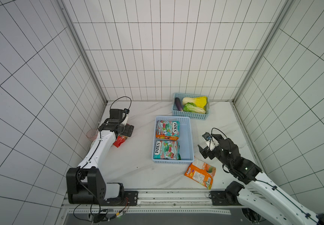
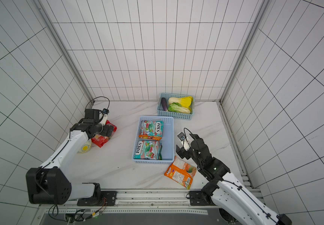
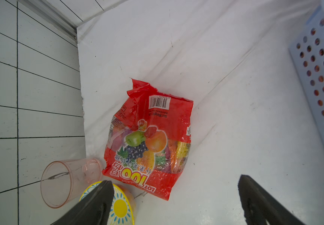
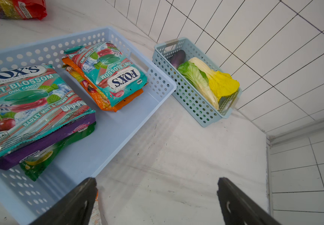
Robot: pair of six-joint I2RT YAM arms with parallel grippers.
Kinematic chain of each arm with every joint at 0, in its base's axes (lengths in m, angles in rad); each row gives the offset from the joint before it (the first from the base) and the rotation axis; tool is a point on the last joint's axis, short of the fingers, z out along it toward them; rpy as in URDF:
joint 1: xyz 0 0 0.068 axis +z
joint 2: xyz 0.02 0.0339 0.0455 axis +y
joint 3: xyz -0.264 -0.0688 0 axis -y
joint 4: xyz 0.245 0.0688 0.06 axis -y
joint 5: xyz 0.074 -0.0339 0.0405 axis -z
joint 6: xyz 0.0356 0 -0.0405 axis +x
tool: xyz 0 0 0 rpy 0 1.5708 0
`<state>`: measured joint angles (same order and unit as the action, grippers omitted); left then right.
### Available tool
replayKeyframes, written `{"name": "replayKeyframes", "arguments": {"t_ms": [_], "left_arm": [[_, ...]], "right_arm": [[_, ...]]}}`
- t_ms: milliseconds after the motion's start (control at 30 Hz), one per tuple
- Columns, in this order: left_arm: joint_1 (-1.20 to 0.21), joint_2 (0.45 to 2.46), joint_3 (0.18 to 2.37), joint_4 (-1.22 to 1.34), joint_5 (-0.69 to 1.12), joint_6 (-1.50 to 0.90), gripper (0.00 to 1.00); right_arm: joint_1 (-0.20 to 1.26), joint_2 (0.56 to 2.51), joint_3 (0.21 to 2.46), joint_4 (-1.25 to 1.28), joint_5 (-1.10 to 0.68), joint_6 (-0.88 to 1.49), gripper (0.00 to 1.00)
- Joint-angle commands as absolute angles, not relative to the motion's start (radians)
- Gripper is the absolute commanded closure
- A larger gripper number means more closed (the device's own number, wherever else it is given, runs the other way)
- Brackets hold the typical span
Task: Put the candies in the basket
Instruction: Pick up the candy at the center of the board.
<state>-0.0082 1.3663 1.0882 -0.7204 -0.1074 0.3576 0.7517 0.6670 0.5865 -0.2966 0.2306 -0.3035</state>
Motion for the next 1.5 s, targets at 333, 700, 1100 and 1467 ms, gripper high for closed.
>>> {"name": "replayKeyframes", "arguments": {"t_ms": [333,700,1100,1467], "left_arm": [[0.015,1.555,1.132,-0.701,-0.181,0.607,0.03],[0.016,1.741,1.141,-0.617,-0.218,0.633,0.11],[0.005,1.795,1.136,-0.555,-0.251,0.672,1.0],[-0.065,1.673,1.174,-0.562,-0.221,0.716,1.0]], "right_arm": [[0.741,0.632,0.551,-0.221,0.302,-0.334,0.01],[0.741,0.636,0.541,-0.212,0.303,-0.341,0.01],[0.74,0.612,0.532,-0.202,0.321,-0.348,0.01],[0.741,0.605,0.532,-0.197,0.348,-0.359,0.01]]}}
